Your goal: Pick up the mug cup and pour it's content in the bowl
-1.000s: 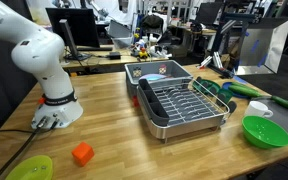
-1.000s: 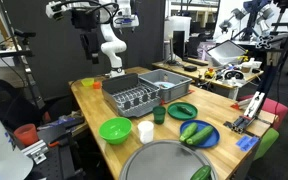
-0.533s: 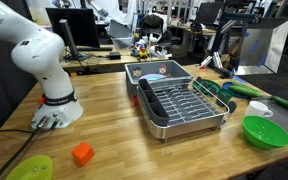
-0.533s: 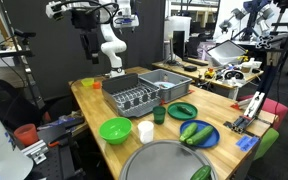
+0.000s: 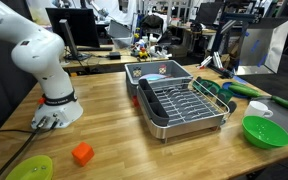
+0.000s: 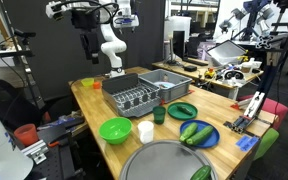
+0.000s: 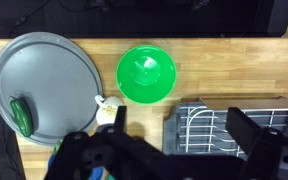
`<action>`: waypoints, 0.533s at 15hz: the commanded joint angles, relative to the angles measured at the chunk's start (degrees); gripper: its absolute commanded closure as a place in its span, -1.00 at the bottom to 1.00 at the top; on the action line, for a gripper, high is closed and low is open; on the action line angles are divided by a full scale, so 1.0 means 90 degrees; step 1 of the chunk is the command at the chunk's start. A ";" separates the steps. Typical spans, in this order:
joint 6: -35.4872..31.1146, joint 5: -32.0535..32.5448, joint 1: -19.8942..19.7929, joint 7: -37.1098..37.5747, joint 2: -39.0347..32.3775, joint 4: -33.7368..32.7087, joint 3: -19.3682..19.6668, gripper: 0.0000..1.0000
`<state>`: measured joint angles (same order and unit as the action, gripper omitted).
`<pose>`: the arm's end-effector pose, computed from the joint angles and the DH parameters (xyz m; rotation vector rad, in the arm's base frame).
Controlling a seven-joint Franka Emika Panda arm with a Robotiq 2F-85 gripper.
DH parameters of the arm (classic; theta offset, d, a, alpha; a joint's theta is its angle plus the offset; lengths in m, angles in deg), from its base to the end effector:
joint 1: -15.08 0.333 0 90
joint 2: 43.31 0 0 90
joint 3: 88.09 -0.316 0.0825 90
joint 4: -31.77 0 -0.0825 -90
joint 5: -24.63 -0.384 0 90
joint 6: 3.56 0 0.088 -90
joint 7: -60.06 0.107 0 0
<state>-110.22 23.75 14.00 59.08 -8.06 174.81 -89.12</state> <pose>0.3617 0.0013 0.4912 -3.1369 -0.0130 0.0309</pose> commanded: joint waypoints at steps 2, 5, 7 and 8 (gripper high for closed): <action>0.0014 0.0027 0.0055 0.0027 -0.0003 -0.0013 0.0045 -1.00; 0.0014 0.0027 0.0055 0.0027 -0.0003 -0.0013 0.0045 -1.00; -0.0122 0.0037 0.0015 0.0095 -0.0013 0.0021 0.0046 -1.00; -0.0234 0.0041 -0.0013 0.0123 -0.0044 0.0043 0.0062 -1.00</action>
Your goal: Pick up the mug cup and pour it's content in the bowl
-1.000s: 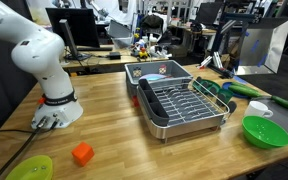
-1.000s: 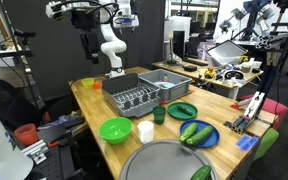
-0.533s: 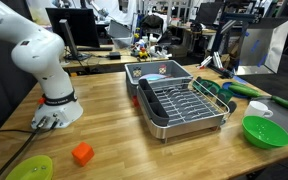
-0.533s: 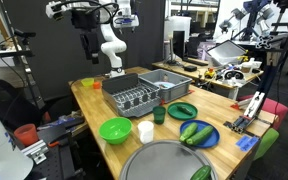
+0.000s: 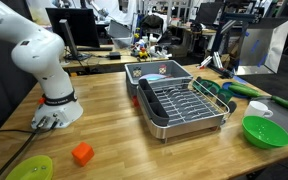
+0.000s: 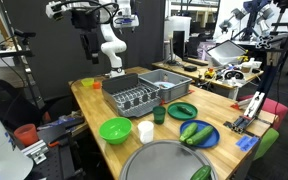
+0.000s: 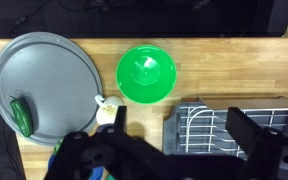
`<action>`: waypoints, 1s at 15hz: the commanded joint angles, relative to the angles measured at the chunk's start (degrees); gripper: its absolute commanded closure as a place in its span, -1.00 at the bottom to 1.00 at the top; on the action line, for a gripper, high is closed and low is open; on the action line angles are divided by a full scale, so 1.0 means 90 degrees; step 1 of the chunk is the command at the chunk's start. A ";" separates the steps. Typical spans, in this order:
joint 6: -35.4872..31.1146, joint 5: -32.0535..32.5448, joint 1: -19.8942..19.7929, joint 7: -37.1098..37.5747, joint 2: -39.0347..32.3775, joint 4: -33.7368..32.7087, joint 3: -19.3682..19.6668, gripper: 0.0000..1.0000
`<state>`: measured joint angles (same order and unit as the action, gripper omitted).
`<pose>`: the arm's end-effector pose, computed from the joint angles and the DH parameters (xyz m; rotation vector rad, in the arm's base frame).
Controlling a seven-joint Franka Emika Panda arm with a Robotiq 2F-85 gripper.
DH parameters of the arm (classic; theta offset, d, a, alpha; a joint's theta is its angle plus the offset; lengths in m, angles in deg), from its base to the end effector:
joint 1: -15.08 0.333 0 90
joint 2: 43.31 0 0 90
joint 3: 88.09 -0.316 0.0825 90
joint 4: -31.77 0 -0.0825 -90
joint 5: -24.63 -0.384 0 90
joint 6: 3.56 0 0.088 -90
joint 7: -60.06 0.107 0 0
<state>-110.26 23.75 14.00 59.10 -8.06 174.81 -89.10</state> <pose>0.3618 0.0012 0.4912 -3.1367 -0.0120 0.0298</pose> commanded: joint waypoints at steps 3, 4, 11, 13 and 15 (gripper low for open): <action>-0.0536 0.0090 -0.0078 0.0137 -0.0275 0.0103 0.0133 -1.00; -0.0611 0.0039 -0.0095 0.0162 -0.0408 0.0127 0.0190 -1.00; -0.1226 -0.0361 -0.0518 0.1511 -0.1661 0.0177 0.0507 -1.00; -0.1463 -0.0640 -0.0528 0.1851 -0.1961 0.0156 0.0541 -1.00; -0.1386 -0.0425 -0.0510 0.1592 -0.1871 0.0229 0.0528 -1.00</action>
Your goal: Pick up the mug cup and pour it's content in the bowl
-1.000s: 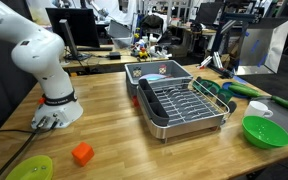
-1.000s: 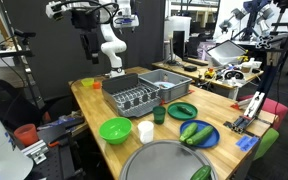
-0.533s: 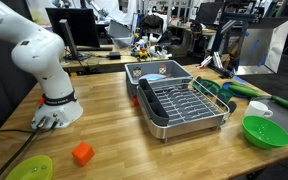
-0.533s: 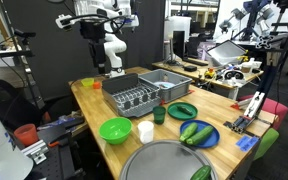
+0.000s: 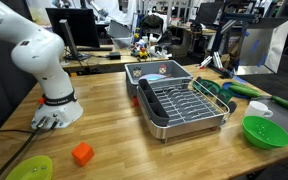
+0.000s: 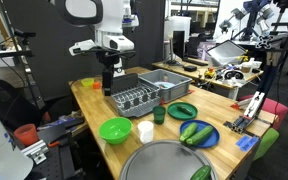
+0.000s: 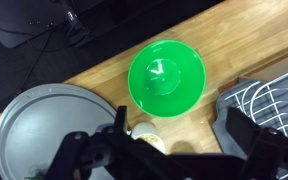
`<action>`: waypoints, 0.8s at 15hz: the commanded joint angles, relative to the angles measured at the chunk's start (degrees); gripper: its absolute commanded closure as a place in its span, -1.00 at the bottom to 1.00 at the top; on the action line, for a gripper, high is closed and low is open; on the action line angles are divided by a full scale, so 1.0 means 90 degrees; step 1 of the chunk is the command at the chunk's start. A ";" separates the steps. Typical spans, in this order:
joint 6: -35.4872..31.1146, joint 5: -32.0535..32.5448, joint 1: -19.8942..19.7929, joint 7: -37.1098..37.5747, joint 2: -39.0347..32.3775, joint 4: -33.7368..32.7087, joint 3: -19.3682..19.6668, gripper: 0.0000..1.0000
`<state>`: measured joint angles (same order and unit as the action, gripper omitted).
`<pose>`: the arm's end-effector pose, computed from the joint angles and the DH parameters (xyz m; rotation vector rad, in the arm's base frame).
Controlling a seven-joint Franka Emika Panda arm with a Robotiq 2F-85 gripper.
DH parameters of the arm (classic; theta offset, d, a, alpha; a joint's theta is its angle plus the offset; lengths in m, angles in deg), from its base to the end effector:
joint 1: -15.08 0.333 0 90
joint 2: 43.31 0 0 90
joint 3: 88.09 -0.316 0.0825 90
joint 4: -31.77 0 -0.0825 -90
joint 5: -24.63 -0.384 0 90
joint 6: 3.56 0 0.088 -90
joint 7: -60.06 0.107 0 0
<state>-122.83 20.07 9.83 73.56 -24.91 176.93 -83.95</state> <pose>0.4042 -0.0623 0.3775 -2.9774 0.6624 0.2067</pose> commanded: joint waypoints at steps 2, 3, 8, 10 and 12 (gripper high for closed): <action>0.0018 -0.0014 -0.0041 -0.0014 0.0020 -0.0015 -0.0054 -1.00; 0.0020 -0.0014 -0.0042 -0.0015 0.0056 -0.0015 -0.0055 -1.00; 0.0023 -0.0015 -0.0043 -0.0015 0.0083 -0.0014 -0.0055 -1.00; -0.0093 -0.0508 -0.0028 -0.0121 -0.0180 -0.0114 0.0135 -1.00; -0.0222 -0.1173 -0.0088 -0.0137 -0.0568 -0.0216 0.0388 -1.00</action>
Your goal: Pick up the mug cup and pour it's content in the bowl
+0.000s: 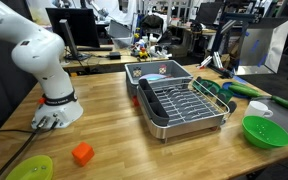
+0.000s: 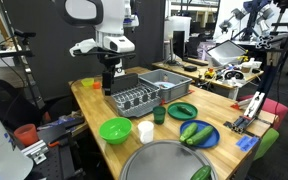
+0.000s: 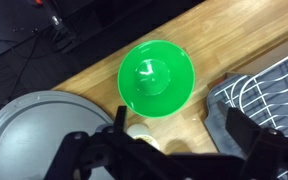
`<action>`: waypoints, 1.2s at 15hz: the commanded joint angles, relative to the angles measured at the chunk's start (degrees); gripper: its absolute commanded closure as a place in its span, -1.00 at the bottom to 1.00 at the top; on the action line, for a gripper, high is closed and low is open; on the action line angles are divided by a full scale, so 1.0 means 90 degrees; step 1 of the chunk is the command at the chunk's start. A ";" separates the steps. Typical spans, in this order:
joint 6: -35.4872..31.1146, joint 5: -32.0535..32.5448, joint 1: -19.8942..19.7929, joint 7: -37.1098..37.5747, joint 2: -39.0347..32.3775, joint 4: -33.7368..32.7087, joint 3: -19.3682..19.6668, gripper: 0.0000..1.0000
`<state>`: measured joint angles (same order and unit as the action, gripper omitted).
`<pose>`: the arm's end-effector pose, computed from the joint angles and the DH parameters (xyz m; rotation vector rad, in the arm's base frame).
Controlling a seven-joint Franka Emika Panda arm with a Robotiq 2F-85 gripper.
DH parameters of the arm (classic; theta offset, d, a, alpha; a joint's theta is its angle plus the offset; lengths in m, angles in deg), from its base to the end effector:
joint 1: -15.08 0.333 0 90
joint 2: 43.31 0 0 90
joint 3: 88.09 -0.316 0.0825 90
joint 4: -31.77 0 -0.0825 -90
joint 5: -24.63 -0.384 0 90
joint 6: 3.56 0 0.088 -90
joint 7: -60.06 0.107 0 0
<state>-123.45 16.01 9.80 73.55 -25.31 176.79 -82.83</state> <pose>0.4060 -0.0675 0.3767 -2.8936 0.7335 0.1960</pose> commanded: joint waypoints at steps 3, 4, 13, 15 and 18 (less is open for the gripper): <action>-0.0558 -0.1383 -0.0300 -0.0055 -0.1285 -0.0340 0.0616 -1.00; -0.0730 -0.1628 -0.0370 -0.0019 -0.1553 -0.0393 0.0709 -1.00; -0.0997 -0.3198 -0.0634 -0.0027 -0.2452 -0.0691 0.0861 -1.00; -0.0997 -0.3209 -0.0634 -0.0016 -0.2450 -0.0696 0.0861 -1.00; -0.1066 -0.3885 -0.0733 -0.0028 -0.2654 -0.0803 0.0907 -1.00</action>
<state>-132.50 -14.83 4.55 73.38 -47.49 170.51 -74.40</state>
